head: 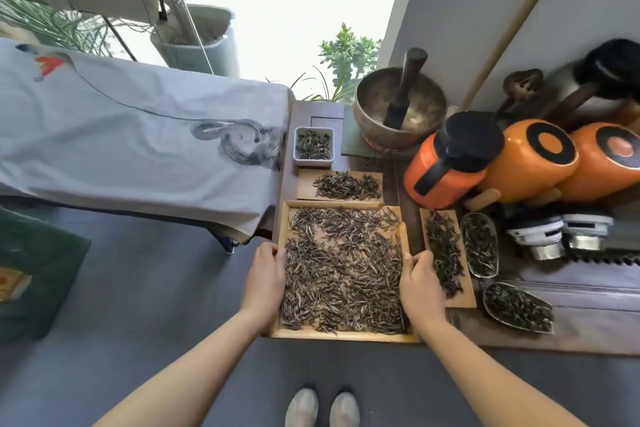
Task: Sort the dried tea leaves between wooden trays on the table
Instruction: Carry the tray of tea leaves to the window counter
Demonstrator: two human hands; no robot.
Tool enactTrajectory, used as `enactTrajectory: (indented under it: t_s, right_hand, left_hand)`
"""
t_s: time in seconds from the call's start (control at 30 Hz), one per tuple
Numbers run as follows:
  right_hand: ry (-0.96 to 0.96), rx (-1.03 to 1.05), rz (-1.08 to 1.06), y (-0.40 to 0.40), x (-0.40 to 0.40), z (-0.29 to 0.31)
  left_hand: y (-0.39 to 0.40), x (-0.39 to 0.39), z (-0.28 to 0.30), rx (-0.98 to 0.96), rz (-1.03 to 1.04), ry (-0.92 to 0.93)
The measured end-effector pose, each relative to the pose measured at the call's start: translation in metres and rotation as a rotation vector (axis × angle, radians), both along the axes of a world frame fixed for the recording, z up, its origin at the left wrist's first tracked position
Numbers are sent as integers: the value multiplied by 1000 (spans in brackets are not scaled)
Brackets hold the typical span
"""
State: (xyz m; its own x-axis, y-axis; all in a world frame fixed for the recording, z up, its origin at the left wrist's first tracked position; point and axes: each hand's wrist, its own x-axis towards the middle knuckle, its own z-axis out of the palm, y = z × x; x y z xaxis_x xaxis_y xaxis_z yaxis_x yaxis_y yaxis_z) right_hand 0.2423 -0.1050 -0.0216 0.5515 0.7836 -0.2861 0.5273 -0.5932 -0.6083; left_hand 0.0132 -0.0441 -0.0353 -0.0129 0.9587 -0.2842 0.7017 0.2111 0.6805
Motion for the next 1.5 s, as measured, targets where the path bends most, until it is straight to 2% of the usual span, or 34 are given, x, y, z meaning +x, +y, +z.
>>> enactTrajectory:
  t_s: [0.4,0.83,1.2,1.5]
  right_hand:
    - [-84,-45,9,-3,-2,-24]
    - [-75,-41,29,0,-1,-35]
    - [-139,-70,27,-1,-2,-32]
    - [-68,-47,8,-1,-3,-28]
  left_hand:
    - [-4,2,-18,-30,-18,95]
    - [-1,1,-27,-47,-11,58]
    - [-1,1,-27,-37,-15,58]
    - [0,-1,-28,-39,8,38]
